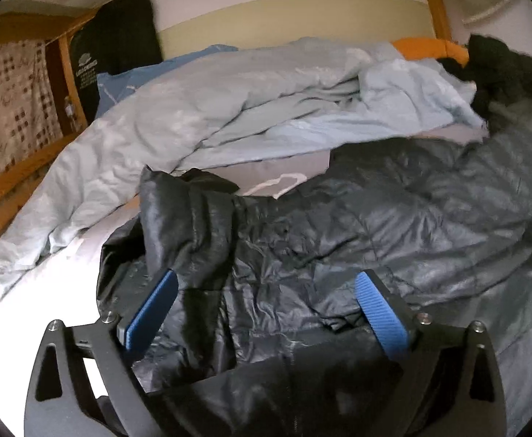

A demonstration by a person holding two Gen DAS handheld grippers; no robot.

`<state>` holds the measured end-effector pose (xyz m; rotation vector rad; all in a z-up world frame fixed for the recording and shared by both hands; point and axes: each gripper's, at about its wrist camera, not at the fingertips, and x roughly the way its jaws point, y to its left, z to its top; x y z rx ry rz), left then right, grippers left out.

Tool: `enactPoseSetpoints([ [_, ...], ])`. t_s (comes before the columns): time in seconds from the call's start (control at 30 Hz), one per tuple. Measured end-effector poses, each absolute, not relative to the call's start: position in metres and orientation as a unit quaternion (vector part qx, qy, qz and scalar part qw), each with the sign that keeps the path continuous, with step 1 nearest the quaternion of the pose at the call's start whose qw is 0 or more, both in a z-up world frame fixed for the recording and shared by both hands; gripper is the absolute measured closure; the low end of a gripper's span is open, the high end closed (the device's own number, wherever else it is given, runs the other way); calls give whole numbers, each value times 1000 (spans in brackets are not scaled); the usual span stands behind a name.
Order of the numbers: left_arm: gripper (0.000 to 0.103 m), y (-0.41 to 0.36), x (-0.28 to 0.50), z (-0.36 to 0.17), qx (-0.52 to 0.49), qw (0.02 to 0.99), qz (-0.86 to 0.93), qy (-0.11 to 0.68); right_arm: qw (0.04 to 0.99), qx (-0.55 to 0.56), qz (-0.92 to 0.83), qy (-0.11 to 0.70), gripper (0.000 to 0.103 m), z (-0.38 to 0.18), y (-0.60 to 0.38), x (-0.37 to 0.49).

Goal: Fold large clothes

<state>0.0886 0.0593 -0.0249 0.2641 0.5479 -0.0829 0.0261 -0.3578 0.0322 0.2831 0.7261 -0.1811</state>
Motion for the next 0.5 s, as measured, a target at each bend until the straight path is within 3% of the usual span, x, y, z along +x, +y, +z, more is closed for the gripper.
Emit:
enactPoseSetpoints([
  [0.1, 6, 52, 89, -31, 141, 953, -44, 265, 914, 149, -80, 368, 90, 17, -351, 45],
  [0.33, 5, 73, 51, -9, 92, 983, -12, 158, 924, 142, -59, 351, 90, 22, -338, 53],
  [0.5, 5, 95, 52, -12, 48, 981, 40, 184, 922, 123, -62, 363, 90, 10, -335, 49],
])
